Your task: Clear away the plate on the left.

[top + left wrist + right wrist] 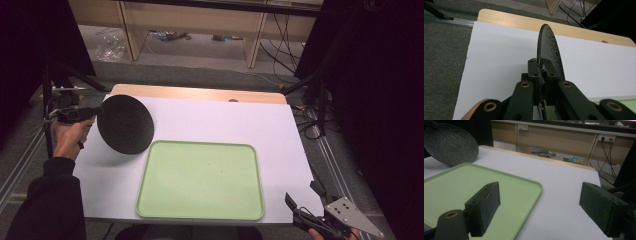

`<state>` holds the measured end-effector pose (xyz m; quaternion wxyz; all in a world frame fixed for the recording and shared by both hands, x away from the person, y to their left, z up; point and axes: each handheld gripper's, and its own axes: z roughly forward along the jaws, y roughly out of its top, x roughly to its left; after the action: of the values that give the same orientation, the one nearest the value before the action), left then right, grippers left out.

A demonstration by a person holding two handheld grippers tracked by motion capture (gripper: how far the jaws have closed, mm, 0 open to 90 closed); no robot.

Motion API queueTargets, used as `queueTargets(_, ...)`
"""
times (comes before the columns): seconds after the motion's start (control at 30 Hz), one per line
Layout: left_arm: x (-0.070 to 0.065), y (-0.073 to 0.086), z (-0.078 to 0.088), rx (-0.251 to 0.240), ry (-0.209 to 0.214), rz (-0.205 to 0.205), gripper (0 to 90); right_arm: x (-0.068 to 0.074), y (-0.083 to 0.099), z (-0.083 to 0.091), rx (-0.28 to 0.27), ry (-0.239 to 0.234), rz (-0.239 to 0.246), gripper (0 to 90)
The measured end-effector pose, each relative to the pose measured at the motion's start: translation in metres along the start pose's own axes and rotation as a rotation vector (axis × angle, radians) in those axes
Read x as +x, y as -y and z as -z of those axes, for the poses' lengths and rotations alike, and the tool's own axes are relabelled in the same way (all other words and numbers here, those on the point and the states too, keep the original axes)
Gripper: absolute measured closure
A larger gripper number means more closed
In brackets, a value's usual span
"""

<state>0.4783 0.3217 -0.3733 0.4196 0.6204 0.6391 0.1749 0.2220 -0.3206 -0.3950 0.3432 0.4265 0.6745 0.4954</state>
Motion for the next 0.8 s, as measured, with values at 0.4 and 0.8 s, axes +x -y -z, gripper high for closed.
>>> queueTargets(0.4,-0.016,0.007,-0.015,0.098,-0.01,-0.07,79.7,0.0,-0.001,0.001,0.012,-0.008,-0.002,17.8)
queueTargets(0.8,-0.02,0.012,-0.026,0.222,0.032,-0.128,69.1,0.0,-0.001,0.001,0.0,-0.013,-0.002,17.8)
